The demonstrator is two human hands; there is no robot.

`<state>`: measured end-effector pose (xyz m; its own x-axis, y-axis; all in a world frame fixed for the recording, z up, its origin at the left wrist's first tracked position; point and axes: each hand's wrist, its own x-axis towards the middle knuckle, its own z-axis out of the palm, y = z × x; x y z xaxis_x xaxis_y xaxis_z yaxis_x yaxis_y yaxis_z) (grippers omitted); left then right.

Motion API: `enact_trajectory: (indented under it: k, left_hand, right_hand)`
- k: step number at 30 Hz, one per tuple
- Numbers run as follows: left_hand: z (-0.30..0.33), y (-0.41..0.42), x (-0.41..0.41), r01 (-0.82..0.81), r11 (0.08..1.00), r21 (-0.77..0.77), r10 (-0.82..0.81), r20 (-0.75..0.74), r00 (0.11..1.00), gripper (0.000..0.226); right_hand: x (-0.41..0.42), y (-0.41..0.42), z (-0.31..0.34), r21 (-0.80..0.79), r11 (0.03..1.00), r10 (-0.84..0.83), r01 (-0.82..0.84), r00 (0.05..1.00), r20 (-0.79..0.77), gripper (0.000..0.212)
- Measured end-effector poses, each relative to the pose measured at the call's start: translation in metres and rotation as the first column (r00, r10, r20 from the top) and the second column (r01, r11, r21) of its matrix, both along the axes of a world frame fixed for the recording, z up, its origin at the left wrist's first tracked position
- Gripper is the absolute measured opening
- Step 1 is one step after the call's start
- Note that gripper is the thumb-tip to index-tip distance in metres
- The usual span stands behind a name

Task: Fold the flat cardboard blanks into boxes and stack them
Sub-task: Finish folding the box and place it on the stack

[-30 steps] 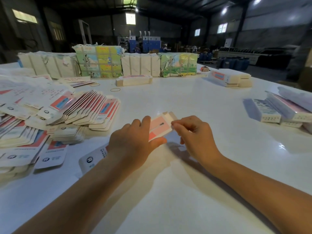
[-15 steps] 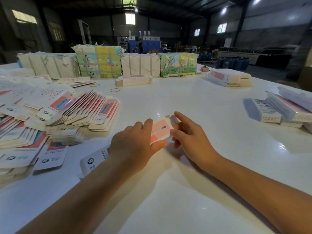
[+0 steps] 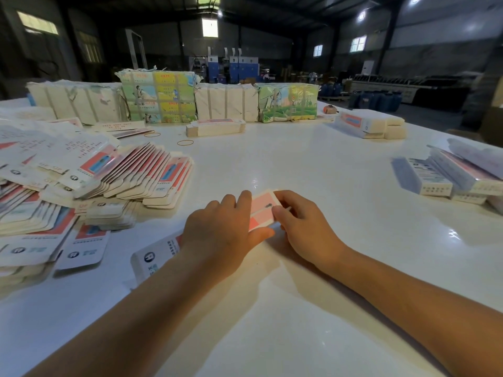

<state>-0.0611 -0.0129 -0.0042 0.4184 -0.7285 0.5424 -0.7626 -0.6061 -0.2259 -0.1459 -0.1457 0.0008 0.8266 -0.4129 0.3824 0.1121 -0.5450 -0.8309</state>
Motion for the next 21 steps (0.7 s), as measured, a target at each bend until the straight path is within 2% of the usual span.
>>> enact_trajectory:
  k: [4, 6, 8, 9, 10, 12, 13, 14, 15, 16, 17, 18, 19, 20, 21]
  left_hand:
    - [0.001, -0.001, 0.0, -0.019, 1.0, 0.002, 0.019, -0.004, 1.0, 0.085]
    - [0.001, -0.002, -0.002, -0.029, 0.999, -0.021, 0.029, -0.003, 1.0, 0.084]
    - [0.002, -0.003, -0.002, -0.032, 0.998, -0.049, 0.031, -0.021, 0.999, 0.084]
    - [0.003, -0.003, -0.002, -0.033, 0.998, -0.06, 0.031, -0.03, 0.999, 0.084]
    - [0.003, -0.002, -0.002, -0.035, 0.997, -0.066, 0.033, -0.03, 0.999, 0.086]
    - [0.004, -0.002, -0.003, -0.031, 0.997, -0.07, 0.029, -0.024, 0.999, 0.086]
    - [0.005, -0.003, -0.003, -0.027, 0.997, -0.071, 0.025, -0.031, 0.999, 0.083]
    - [0.006, -0.004, -0.004, -0.02, 0.997, -0.073, 0.017, -0.044, 0.999, 0.08]
    - [0.007, -0.005, -0.005, -0.012, 0.997, -0.077, 0.007, -0.063, 0.998, 0.076]
    - [0.008, -0.007, -0.006, -0.006, 0.997, -0.082, -0.001, -0.08, 0.997, 0.072]
    - [0.008, -0.007, -0.007, -0.003, 0.996, -0.09, -0.005, -0.091, 0.996, 0.07]
    - [0.008, -0.008, -0.007, -0.006, 0.995, -0.098, -0.003, -0.096, 0.995, 0.069]
    - [0.008, -0.008, -0.007, -0.013, 0.994, -0.106, 0.003, -0.096, 0.995, 0.069]
    - [0.007, -0.009, -0.008, -0.022, 0.994, -0.11, 0.013, -0.087, 0.996, 0.068]
    - [0.006, -0.009, -0.008, -0.031, 0.993, -0.11, 0.023, -0.072, 0.997, 0.066]
  right_hand:
    - [0.001, -0.001, 0.0, -0.104, 0.995, -0.015, 0.013, 1.0, -0.019, 0.022]
    - [0.001, -0.005, 0.001, -0.27, 0.956, -0.121, 0.119, 0.993, 0.006, 0.02]
    - [0.0, -0.01, 0.002, -0.373, 0.892, -0.241, 0.256, 0.966, 0.089, 0.038]
    - [0.001, -0.013, 0.003, -0.341, 0.895, -0.264, 0.287, 0.958, 0.113, 0.055]
    - [0.002, -0.014, 0.003, -0.231, 0.929, -0.272, 0.289, 0.957, 0.103, 0.072]
    - [0.006, -0.016, 0.006, 0.191, 0.958, -0.221, 0.213, 0.975, 0.025, 0.092]
    - [0.006, -0.017, 0.007, 0.457, 0.883, -0.126, 0.107, 0.992, 0.013, 0.091]
    - [0.006, -0.019, 0.008, 0.673, 0.739, 0.017, -0.03, 1.0, 0.026, 0.084]
    - [0.005, -0.02, 0.009, 0.785, 0.606, 0.135, -0.131, 0.989, 0.06, 0.07]
    - [0.004, -0.02, 0.01, 0.807, 0.559, 0.208, -0.19, 0.974, 0.086, 0.053]
    - [0.004, -0.019, 0.009, 0.776, 0.596, 0.223, -0.206, 0.971, 0.086, 0.035]
    - [0.004, -0.016, 0.007, 0.698, 0.69, 0.185, -0.189, 0.979, 0.082, 0.021]
    - [0.003, -0.012, 0.006, 0.537, 0.834, 0.111, -0.129, 0.992, 0.065, 0.012]
    - [0.002, -0.007, 0.004, 0.279, 0.96, 0.01, -0.021, 0.999, 0.041, 0.01]
    - [0.001, -0.004, 0.002, -0.014, 0.996, -0.088, 0.089, 0.996, 0.034, 0.012]
